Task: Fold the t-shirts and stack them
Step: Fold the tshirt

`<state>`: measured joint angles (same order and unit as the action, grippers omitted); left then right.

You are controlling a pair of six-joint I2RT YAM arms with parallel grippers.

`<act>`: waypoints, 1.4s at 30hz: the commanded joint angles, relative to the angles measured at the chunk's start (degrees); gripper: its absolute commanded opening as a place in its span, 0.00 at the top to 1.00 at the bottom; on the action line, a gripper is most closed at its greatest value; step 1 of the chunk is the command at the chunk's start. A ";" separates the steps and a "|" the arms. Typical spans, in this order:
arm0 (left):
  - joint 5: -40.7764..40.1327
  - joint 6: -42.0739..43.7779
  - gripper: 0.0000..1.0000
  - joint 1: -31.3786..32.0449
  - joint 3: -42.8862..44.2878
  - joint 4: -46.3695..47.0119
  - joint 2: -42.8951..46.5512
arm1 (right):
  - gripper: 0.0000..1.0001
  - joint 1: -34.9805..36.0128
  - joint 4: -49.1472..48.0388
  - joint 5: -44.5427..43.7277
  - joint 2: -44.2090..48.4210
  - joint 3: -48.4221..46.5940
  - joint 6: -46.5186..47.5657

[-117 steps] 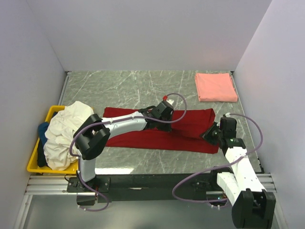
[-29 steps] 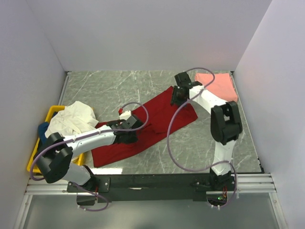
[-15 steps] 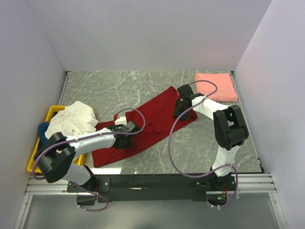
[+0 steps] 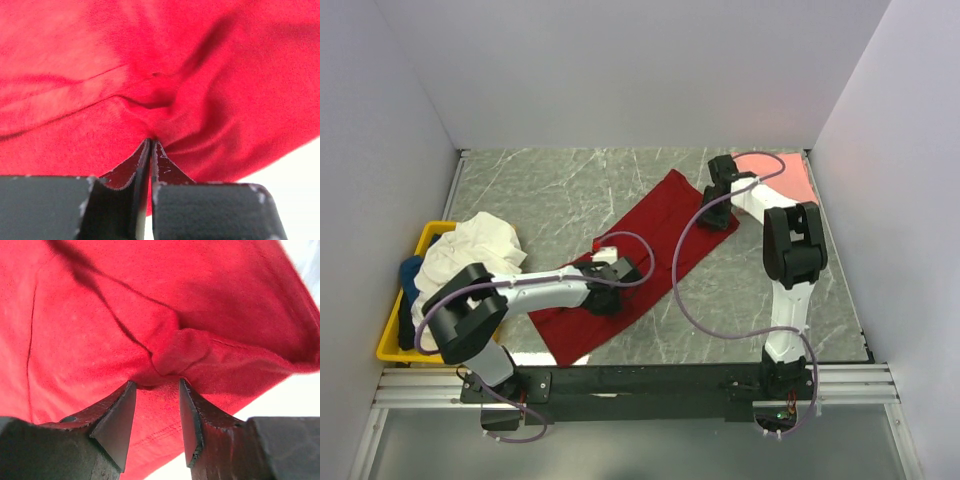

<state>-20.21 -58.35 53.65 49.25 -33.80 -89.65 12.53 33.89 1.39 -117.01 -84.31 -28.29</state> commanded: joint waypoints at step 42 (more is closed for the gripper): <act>30.92 29.33 0.61 -18.58 57.60 18.24 -39.72 | 0.46 -7.08 -5.23 10.12 6.70 -3.69 -2.03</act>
<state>5.65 -35.51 35.07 100.82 -17.15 -126.85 5.23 32.27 11.92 -110.87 -93.19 -29.34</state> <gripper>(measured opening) 0.380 0.539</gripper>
